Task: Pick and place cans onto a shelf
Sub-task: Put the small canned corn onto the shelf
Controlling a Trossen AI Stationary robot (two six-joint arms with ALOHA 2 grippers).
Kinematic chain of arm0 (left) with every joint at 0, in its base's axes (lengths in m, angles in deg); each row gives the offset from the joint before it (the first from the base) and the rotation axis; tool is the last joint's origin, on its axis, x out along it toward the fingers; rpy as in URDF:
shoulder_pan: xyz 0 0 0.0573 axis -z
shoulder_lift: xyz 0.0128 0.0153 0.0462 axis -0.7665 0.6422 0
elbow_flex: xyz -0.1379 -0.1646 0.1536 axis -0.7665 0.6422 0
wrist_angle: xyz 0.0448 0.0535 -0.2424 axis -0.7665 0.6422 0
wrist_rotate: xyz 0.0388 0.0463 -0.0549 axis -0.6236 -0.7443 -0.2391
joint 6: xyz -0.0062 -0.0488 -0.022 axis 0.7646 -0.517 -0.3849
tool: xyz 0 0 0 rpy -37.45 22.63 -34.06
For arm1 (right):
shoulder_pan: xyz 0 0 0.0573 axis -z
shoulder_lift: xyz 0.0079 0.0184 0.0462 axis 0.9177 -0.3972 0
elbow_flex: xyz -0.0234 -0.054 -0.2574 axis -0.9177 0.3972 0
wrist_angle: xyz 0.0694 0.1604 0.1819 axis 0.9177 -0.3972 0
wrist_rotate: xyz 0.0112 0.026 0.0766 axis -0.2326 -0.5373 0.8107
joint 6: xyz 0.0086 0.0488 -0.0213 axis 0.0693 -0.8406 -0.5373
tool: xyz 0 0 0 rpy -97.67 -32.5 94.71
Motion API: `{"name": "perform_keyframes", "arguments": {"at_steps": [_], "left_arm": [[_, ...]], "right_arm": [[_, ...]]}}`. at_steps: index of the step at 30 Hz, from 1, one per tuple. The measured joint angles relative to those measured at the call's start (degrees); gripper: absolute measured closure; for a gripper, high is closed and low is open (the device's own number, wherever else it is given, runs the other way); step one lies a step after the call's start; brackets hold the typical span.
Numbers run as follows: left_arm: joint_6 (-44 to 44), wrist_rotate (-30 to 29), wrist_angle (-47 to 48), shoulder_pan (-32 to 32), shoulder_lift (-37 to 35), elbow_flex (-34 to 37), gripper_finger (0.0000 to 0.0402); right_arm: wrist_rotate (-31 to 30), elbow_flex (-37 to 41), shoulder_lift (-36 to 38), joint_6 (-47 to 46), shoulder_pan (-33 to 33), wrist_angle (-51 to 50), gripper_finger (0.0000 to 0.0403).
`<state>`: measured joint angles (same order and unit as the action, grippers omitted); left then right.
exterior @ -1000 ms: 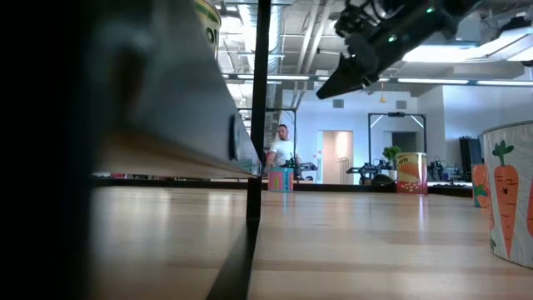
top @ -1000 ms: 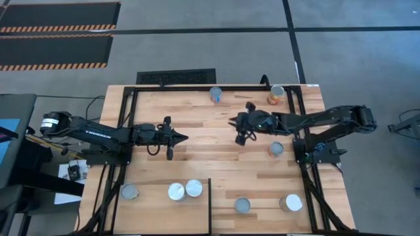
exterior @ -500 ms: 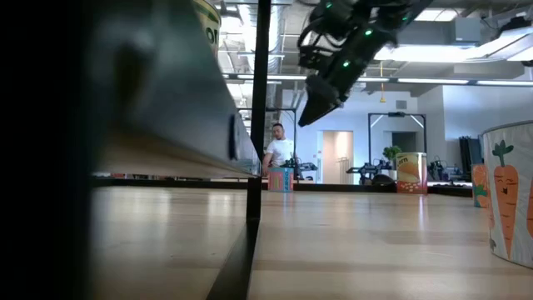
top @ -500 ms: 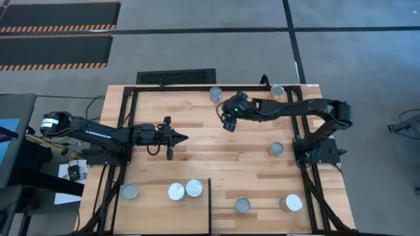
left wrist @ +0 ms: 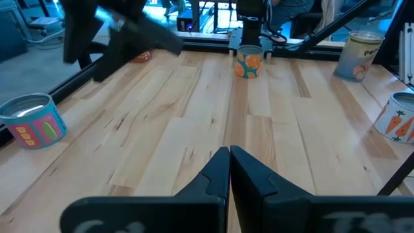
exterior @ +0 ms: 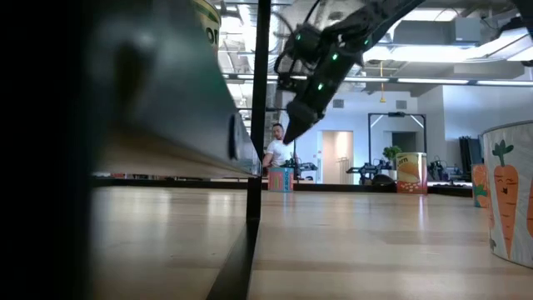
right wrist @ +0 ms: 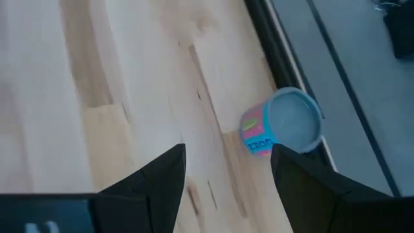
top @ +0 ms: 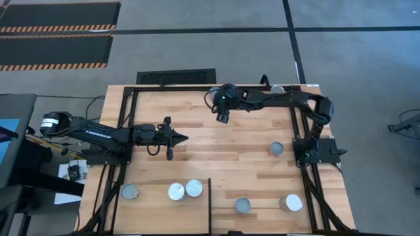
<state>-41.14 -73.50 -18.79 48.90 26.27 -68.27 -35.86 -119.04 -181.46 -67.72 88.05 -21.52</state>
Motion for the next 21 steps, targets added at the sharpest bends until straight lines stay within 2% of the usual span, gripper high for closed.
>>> {"name": "perform_keyframes", "arguments": {"at_steps": [10,21], "left_arm": [[-0.01,0.00,0.09,0.00,0.00,0.00,0.0401],[-0.01,0.00,0.61,0.00,0.00,0.00,0.0401]], "right_arm": [[0.28,-4.63,-8.78,7.35,4.98,0.69,0.0153],[0.21,-9.77,-14.57,8.86,8.82,2.11,0.0155]]}}
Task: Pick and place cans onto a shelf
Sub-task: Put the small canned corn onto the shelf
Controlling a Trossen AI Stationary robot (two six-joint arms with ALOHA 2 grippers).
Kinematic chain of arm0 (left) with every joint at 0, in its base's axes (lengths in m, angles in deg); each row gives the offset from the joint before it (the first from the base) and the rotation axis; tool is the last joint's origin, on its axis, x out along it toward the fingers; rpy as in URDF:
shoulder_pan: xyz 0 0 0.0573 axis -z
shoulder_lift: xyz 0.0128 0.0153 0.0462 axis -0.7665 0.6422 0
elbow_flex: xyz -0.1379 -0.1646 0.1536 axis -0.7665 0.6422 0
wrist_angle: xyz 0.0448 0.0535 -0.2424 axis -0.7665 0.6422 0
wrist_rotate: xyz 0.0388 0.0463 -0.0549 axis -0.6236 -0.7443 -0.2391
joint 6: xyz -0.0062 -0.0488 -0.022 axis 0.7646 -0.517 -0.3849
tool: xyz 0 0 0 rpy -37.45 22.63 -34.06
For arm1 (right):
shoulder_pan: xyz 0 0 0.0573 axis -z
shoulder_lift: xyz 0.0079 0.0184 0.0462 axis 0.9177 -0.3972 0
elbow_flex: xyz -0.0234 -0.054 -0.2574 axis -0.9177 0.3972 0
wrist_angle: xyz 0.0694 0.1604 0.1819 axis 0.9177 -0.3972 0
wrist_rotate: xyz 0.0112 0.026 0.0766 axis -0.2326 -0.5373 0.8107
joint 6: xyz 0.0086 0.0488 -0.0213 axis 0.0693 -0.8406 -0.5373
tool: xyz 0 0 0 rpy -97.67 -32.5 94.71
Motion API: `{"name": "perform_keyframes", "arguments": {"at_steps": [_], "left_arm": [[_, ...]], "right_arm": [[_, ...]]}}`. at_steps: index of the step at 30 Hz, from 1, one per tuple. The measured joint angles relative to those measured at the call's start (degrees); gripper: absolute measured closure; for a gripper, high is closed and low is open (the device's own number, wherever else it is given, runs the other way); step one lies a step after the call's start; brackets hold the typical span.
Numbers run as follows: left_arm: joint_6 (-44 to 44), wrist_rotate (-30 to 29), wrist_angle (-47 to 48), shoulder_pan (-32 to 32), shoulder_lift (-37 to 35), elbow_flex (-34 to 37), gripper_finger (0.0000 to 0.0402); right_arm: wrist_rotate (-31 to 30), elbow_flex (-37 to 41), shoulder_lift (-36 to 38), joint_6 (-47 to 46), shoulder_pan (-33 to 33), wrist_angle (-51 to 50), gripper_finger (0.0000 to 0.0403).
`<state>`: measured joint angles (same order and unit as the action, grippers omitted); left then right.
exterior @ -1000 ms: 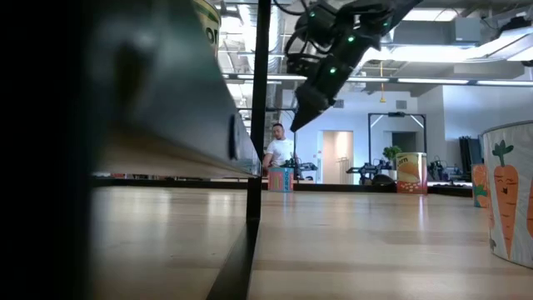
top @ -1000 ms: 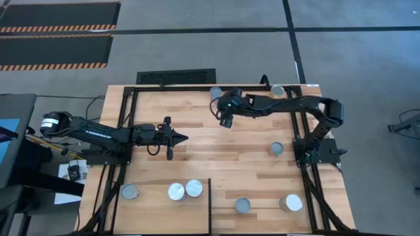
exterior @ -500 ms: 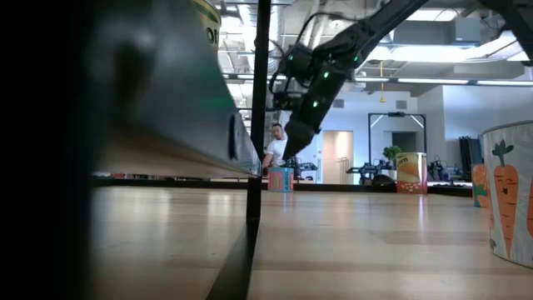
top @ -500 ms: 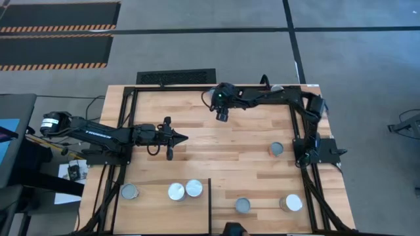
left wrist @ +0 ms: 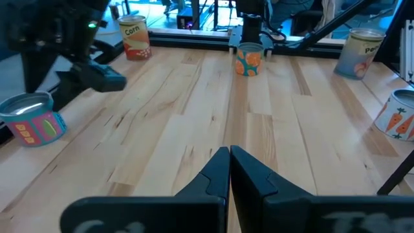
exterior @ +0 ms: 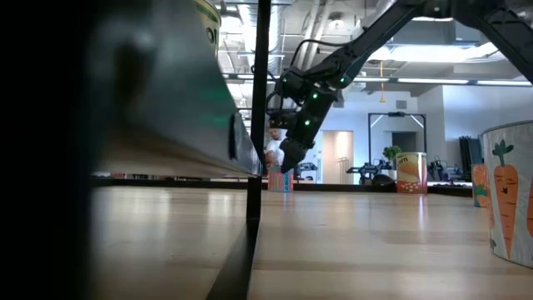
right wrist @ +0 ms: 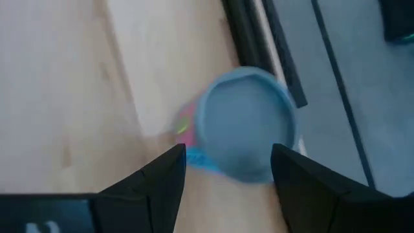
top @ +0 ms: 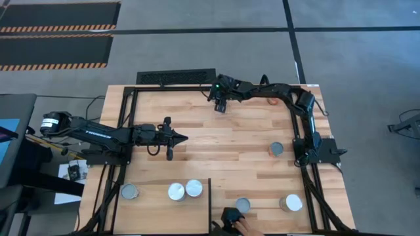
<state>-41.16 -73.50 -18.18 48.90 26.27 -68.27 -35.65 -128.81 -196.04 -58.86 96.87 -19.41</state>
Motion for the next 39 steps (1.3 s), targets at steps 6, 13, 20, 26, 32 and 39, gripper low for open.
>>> {"name": "perform_keyframes", "arguments": {"at_steps": [6,13,20,26,32,39], "left_arm": [[0.00,0.00,0.65,0.00,0.02,0.00,0.0401],[0.00,-0.02,0.87,0.02,0.02,0.00,0.0401],[0.00,-0.02,0.79,0.02,0.02,0.00,0.0401],[-0.41,-0.02,0.68,0.02,0.02,0.00,0.0401],[-1.11,-0.02,0.64,0.02,0.02,0.00,0.0401],[-2.05,-0.04,0.31,0.42,-0.02,0.00,0.0401]], "right_arm": [[1.00,-2.34,-1.39,0.80,0.94,0.11,0.0164],[4.56,-2.61,-1.41,1.28,1.85,-1.19,0.0195],[6.26,-2.61,-1.44,1.28,2.55,-3.87,0.0230],[6.30,-2.67,-1.33,1.36,2.88,-4.52,0.0306],[5.61,-2.62,-0.08,1.49,1.60,-6.97,0.0392],[3.26,-2.61,9.77,-0.40,-3.42,-19.54,0.0378]]}}
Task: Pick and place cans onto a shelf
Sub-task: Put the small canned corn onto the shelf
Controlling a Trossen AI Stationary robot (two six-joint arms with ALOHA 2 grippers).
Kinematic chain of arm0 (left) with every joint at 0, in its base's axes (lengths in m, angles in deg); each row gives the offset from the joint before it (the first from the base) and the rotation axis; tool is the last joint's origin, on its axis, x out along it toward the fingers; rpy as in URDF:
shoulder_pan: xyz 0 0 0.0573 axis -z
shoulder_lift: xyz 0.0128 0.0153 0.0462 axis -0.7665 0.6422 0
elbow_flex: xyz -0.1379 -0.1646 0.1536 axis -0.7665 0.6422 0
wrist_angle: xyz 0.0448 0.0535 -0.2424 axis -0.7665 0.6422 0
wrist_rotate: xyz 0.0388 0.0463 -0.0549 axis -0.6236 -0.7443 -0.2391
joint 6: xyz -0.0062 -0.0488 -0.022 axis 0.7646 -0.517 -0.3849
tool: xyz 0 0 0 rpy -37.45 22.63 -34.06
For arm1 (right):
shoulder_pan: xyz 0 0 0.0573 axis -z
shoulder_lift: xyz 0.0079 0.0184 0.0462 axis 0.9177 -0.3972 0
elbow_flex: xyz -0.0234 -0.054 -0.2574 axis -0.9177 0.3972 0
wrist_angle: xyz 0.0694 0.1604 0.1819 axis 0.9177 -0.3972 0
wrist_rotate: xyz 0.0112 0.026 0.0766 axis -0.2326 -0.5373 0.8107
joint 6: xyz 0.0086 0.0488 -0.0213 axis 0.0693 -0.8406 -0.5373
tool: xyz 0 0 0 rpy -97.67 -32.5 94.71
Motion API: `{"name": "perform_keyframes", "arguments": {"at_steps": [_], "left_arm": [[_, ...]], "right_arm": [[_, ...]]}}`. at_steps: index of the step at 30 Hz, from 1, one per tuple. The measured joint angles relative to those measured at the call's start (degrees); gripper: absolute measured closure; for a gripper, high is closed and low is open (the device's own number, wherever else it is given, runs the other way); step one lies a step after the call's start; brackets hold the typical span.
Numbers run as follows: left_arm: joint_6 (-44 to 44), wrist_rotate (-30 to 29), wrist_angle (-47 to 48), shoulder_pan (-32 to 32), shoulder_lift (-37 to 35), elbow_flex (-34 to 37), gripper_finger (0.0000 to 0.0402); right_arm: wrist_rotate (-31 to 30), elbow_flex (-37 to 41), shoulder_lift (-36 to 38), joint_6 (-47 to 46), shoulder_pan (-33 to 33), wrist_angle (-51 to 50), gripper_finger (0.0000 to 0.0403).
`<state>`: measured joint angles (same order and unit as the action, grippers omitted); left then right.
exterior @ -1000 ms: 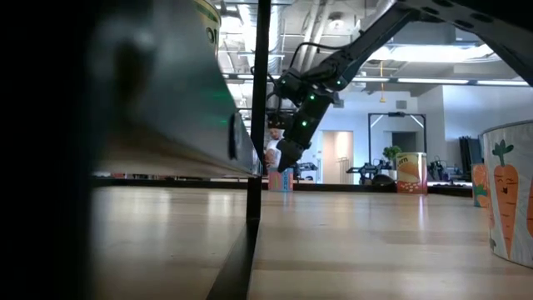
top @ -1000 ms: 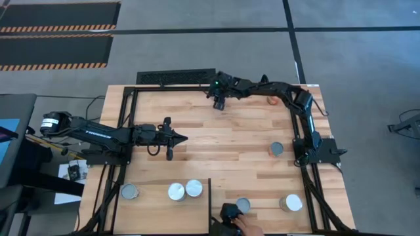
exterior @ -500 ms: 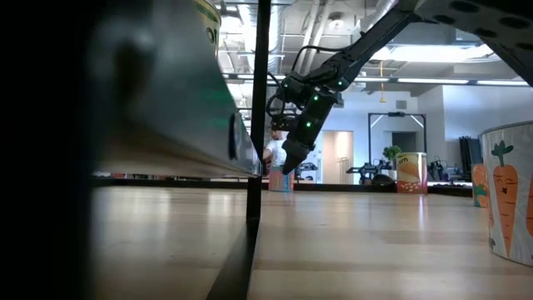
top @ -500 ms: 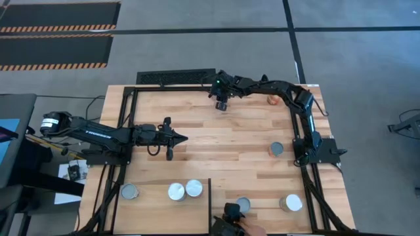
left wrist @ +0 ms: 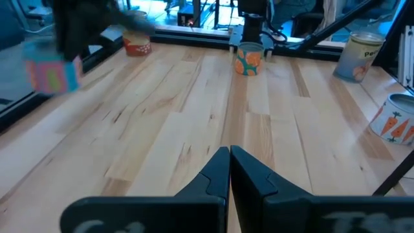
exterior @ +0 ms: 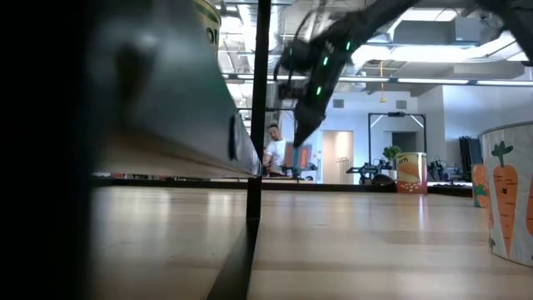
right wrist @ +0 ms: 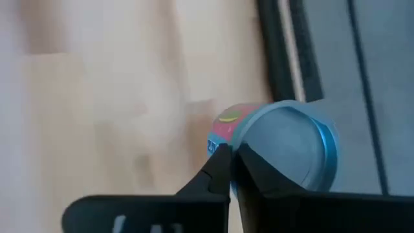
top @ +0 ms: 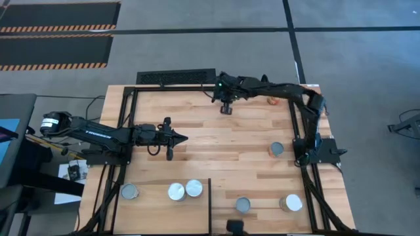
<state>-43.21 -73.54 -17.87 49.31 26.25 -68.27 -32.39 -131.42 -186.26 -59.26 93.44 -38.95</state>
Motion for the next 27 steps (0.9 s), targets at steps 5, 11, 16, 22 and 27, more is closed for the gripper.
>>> {"name": "perform_keyframes", "arguments": {"at_steps": [5,11,16,22,27], "left_arm": [[0.26,-0.22,0.42,0.79,0.00,0.00,0.0401],[0.49,-4.16,5.28,1.84,-3.89,0.00,0.0401],[-0.33,-6.59,14.34,2.67,-11.53,-0.02,0.0401],[-2.38,-7.41,26.27,3.58,-20.02,-0.04,0.0401],[-3.61,-8.40,30.52,4.48,-23.07,0.00,0.0401]], "right_arm": [[3.74,0.02,6.96,-5.25,-7.51,-2.65,0.0393],[4.68,0.09,4.83,-8.46,-19.55,2.59,0.0386],[4.96,-0.19,-0.47,-8.43,-25.01,8.54,0.0391],[7.87,-6.32,-9.20,-8.09,-25.04,8.65,0.0389],[10.07,-13.76,-16.51,-5.44,-24.73,6.95,0.0390]]}}
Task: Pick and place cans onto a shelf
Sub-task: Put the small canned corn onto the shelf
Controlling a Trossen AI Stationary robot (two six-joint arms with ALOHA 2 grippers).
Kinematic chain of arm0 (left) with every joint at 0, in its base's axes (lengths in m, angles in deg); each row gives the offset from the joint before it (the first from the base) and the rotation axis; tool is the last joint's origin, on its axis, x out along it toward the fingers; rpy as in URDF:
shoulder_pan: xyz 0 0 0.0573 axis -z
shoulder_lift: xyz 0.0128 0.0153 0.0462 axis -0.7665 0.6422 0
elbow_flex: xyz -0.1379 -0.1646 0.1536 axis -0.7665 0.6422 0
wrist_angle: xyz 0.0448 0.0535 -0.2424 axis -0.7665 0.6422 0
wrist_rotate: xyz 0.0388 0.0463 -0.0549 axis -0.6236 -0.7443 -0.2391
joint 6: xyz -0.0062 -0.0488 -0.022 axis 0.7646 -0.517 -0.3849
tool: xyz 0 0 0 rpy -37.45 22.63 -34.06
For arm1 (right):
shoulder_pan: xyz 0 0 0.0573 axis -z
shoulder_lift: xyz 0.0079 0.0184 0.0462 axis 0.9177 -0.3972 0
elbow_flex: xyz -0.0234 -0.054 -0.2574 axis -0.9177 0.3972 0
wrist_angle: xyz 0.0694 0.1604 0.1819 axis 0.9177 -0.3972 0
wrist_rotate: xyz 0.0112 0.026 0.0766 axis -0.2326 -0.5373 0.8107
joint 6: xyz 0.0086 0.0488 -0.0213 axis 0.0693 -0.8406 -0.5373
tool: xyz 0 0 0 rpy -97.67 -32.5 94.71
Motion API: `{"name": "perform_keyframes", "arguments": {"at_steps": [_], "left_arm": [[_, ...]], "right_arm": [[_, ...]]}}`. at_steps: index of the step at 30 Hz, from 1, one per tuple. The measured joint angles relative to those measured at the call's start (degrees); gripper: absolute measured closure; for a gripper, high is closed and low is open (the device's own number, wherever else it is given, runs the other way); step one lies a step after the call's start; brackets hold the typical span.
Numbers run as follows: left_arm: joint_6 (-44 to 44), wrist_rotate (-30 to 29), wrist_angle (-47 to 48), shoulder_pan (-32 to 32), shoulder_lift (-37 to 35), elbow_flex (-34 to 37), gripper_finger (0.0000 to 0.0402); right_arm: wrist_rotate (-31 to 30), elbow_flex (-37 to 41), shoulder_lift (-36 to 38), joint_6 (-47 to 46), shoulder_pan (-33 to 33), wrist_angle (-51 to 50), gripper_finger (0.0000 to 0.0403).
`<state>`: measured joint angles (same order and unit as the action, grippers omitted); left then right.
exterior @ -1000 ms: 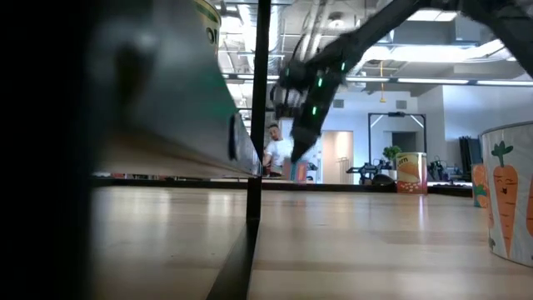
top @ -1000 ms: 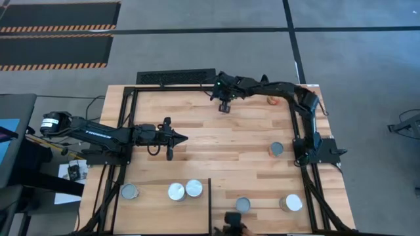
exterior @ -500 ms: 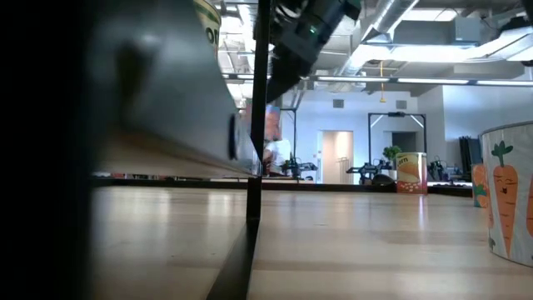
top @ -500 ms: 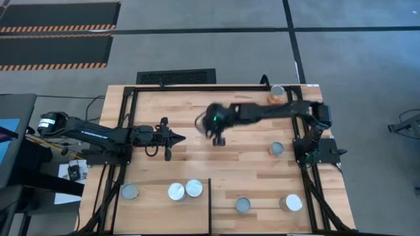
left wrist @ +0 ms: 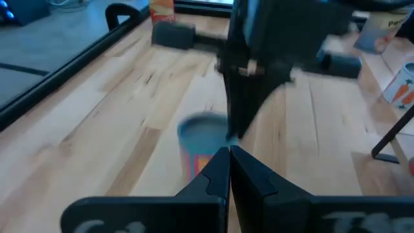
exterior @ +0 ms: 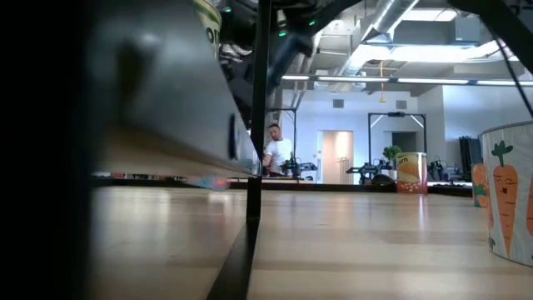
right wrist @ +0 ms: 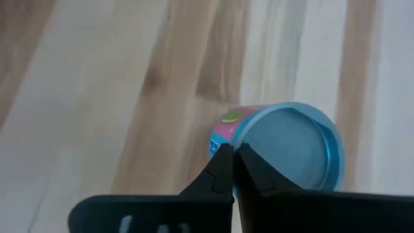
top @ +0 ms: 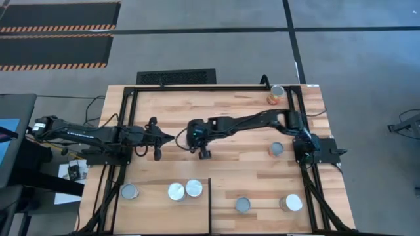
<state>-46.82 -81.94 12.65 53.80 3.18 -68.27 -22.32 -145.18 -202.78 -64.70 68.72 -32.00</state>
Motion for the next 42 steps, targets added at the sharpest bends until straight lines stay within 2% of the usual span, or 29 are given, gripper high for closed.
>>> {"name": "perform_keyframes", "arguments": {"at_steps": [7,10,22,26,31,37,39,42], "left_arm": [[-0.39,-0.42,1.80,0.43,-0.27,0.00,0.0401],[-0.45,-0.41,2.18,0.41,-0.29,0.00,0.0401],[-0.19,0.26,2.43,0.41,-0.27,0.00,0.0401],[-0.24,0.46,2.43,0.41,-0.27,0.00,0.0401],[-0.28,0.48,2.43,0.41,-0.27,0.00,0.0401],[-0.94,1.09,2.43,0.41,-0.27,0.00,0.0401],[-0.97,2.23,2.41,0.40,-0.27,0.00,0.0401],[-1.00,2.67,2.42,0.41,-0.27,0.00,0.0401]], "right_arm": [[0.73,-9.59,-6.78,1.11,-0.19,-2.75,0.0384],[0.52,-10.61,-6.81,1.09,-0.16,-3.47,0.0373],[0.27,-10.68,-4.58,0.02,-0.60,-1.87,0.0255],[0.21,-10.63,-2.21,0.08,-0.75,-2.60,0.0239],[-1.62,-10.63,1.63,2.37,-1.19,-3.74,0.0270],[-4.96,-10.27,7.59,5.26,-1.91,-16.22,0.0367],[-5.35,-7.25,9.92,4.65,-1.79,-18.26,0.0391],[-5.60,0.49,14.25,3.08,-1.28,-15.51,0.0388]]}}
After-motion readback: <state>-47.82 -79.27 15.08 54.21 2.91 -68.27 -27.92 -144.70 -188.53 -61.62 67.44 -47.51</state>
